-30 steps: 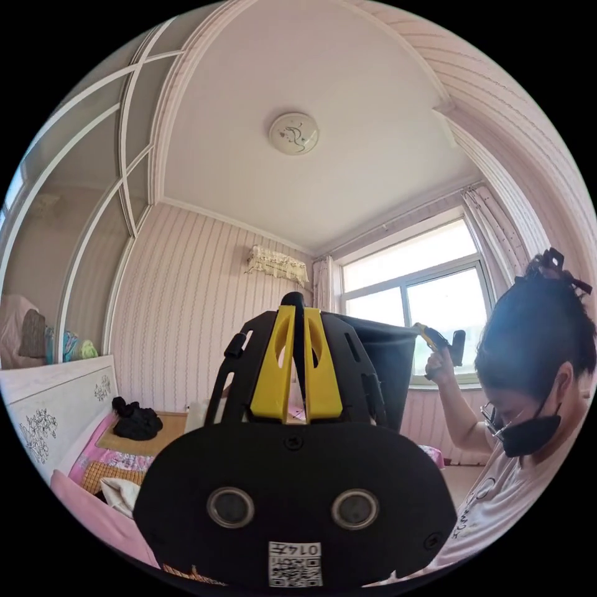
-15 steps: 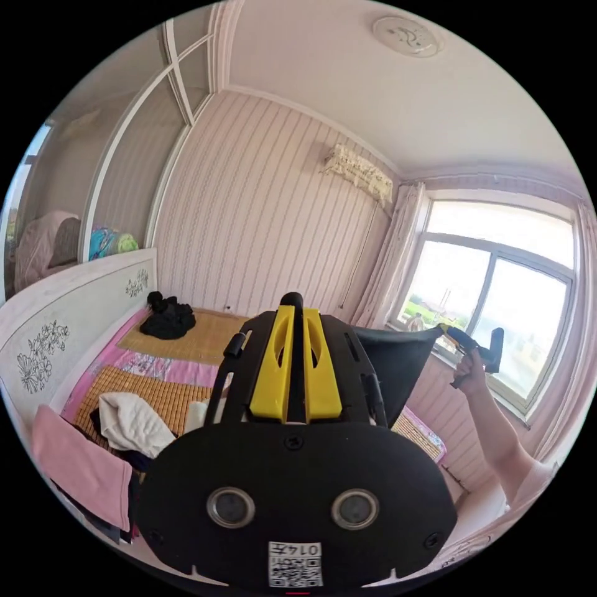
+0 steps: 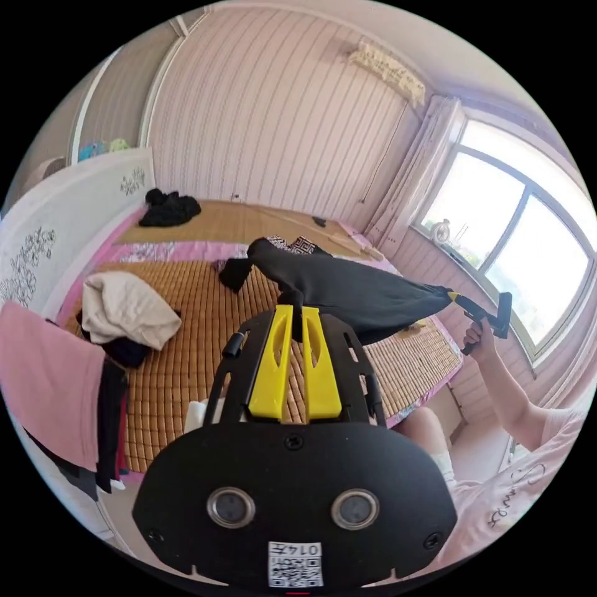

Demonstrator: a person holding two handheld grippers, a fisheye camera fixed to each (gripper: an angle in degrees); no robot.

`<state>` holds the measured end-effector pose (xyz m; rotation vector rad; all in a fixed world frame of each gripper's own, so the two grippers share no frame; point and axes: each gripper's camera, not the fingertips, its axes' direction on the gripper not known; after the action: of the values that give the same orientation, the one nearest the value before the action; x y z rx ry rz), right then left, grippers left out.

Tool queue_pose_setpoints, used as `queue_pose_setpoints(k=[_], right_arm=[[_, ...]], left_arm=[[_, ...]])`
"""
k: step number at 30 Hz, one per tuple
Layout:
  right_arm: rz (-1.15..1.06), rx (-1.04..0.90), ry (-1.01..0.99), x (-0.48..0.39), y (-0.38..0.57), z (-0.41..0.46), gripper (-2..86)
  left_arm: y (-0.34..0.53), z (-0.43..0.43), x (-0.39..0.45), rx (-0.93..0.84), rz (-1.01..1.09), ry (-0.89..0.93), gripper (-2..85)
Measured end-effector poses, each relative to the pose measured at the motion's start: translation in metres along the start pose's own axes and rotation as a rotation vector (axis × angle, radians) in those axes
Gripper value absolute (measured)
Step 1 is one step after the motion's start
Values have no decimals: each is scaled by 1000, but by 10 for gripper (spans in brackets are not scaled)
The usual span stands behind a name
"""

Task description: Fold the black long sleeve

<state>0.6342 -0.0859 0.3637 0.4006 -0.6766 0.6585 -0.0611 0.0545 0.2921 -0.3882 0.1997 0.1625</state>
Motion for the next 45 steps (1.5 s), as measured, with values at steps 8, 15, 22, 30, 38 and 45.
queue_pose_setpoints(k=[8, 15, 22, 30, 38, 45], right_arm=[[353, -397, 53, 101, 116, 129, -6], [367, -558, 81, 127, 148, 154, -6], [363, -650, 76, 139, 159, 167, -6], [367, -805, 47, 150, 163, 183, -4], [312, -822, 93, 152, 162, 196, 21], [315, -845, 81, 171, 155, 186, 62]], left_arm=[[120, 156, -89, -342, -248, 30, 3], [155, 195, -121, -443, -247, 54, 11], [170, 229, -149, -519, -252, 57, 4], [182, 260, -172, -584, -242, 55, 8], [196, 308, -182, -691, -215, -14, 57], [197, 325, -192, -755, -170, -72, 59]])
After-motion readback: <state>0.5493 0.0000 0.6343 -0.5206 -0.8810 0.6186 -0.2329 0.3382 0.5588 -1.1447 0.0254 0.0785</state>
